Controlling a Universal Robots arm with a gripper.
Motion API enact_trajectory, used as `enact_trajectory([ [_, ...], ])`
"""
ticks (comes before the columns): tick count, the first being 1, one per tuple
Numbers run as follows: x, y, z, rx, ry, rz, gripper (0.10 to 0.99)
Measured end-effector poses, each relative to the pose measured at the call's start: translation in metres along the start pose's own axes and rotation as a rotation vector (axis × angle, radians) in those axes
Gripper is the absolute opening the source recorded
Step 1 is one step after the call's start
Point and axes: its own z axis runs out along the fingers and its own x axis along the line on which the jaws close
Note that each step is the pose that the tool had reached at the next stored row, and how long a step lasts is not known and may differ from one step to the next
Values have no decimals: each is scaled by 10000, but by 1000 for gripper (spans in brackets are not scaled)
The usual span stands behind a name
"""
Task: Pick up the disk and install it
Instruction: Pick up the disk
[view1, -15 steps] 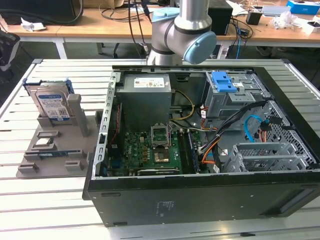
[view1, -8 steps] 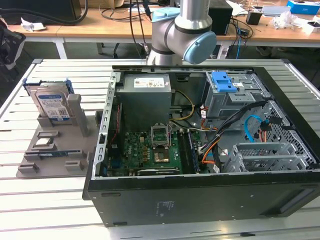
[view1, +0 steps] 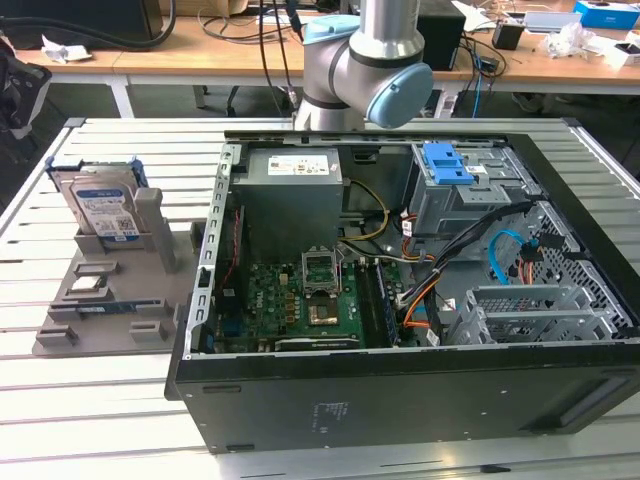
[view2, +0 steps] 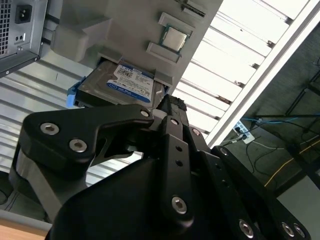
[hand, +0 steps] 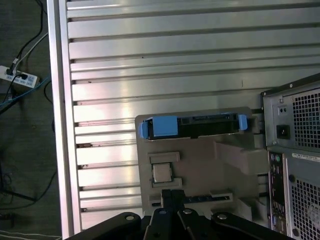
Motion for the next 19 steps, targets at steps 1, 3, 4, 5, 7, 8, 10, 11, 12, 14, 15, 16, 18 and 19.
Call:
enact_trajectory([
  [1, 0, 0, 0, -1, 2, -63, 106],
  [3, 0, 1, 0, -11, 16, -640, 106],
  [4, 0, 0, 0, -15, 22, -831, 106],
  [5, 0, 0, 0, -17, 26, -994, 106],
  [7, 0, 0, 0, -25, 37, -1400, 106],
  [8, 0, 0, 0, -30, 45, -1678, 106],
  [10, 0, 0, 0, -44, 65, -2468, 106],
  [11, 0, 0, 0, -50, 77, -2873, 106],
  [12, 0, 0, 0, -56, 85, -3193, 106],
  [14, 0, 0, 0, -64, 98, -3662, 106],
  [15, 0, 0, 0, -67, 102, -3818, 106],
  [16, 0, 0, 0, -70, 105, -3934, 106],
  [18, 0, 0, 0, -75, 114, -4238, 106],
  [19, 0, 0, 0, -78, 119, -4436, 106],
])
